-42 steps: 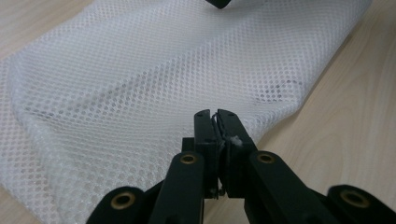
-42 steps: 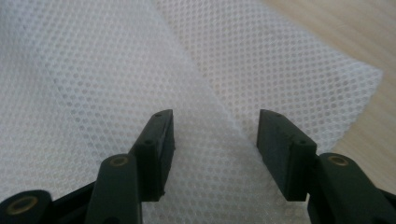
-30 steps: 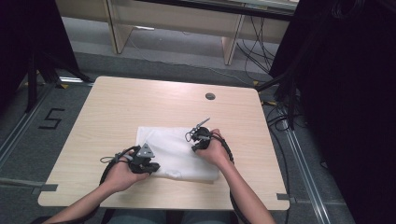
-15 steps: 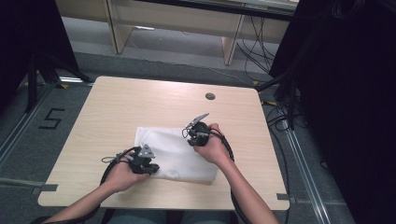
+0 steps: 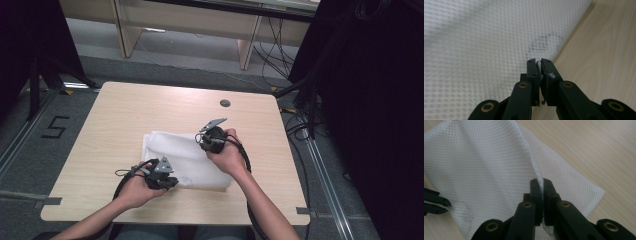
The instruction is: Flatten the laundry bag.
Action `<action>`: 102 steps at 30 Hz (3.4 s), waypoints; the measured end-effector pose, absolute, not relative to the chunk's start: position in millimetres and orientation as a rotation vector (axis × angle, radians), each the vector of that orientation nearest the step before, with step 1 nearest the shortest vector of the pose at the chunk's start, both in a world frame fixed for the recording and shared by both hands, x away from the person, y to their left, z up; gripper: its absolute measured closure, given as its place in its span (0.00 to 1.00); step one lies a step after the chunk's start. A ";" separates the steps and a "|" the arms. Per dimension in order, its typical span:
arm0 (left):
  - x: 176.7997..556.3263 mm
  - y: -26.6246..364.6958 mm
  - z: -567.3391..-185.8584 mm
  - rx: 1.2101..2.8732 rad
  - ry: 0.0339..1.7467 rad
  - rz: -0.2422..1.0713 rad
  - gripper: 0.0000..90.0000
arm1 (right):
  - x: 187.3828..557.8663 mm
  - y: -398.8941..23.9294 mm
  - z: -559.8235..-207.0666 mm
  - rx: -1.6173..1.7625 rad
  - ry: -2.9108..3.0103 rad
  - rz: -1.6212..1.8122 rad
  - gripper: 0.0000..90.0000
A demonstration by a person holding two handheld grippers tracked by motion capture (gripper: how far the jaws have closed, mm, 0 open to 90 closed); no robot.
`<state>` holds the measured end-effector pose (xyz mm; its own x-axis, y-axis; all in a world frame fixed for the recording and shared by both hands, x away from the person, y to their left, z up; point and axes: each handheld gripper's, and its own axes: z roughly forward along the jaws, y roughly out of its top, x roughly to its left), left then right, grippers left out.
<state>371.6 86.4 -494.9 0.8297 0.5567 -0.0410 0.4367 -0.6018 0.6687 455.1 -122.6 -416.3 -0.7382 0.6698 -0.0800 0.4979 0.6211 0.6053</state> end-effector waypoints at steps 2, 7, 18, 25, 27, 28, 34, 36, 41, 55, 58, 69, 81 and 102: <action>376.7 88.7 -498.2 2.301 0.753 0.229 0.95 | 452.4 -120.9 -409.9 0.898 2.542 0.846 0.99; 386.2 94.9 -498.3 2.314 0.771 0.251 0.96 | 445.2 -116.7 -401.1 0.877 2.543 0.861 0.99; 399.9 99.7 -498.7 2.257 0.851 0.278 0.95 | 431.2 -112.1 -389.8 0.827 2.542 0.902 0.99; 401.4 99.9 -500.1 2.253 0.858 0.283 0.96 | 425.0 -110.2 -387.6 0.797 2.531 0.907 0.99; 403.5 99.2 -500.2 2.240 0.880 0.267 0.96 | 425.7 -111.4 -386.0 0.763 2.526 0.902 0.99; 405.8 99.2 -500.2 2.236 0.877 0.285 0.96 | 423.7 -109.9 -385.7 0.787 2.521 0.925 0.99; 409.8 98.8 -496.8 2.214 0.874 0.304 0.95 | 423.7 -111.5 -383.4 0.763 2.531 0.893 0.99; 407.4 96.4 -496.8 2.215 0.868 0.298 0.95 | 425.2 -111.2 -383.9 0.762 2.519 0.907 0.99; 401.3 87.5 -494.2 2.219 0.830 0.279 0.96 | 425.4 -113.4 -381.3 0.776 2.526 0.919 0.99; 425.0 82.6 -495.0 2.201 0.866 0.331 0.97 | 424.4 -114.3 -380.2 0.774 2.511 0.917 0.99; 424.4 84.1 -494.5 2.205 0.868 0.336 0.96 | 424.2 -114.7 -379.1 0.777 2.525 0.889 0.99; 386.4 134.8 -475.8 2.156 0.876 0.259 0.94 | 414.6 -112.4 -383.8 0.760 2.551 0.892 0.99; 357.3 217.4 -464.2 2.000 1.066 0.305 0.92 | 397.9 -108.6 -389.3 0.700 2.568 0.858 0.99; 367.3 241.1 -464.4 2.008 1.146 0.452 0.88 | 353.0 -101.6 -415.0 0.574 2.735 0.819 0.99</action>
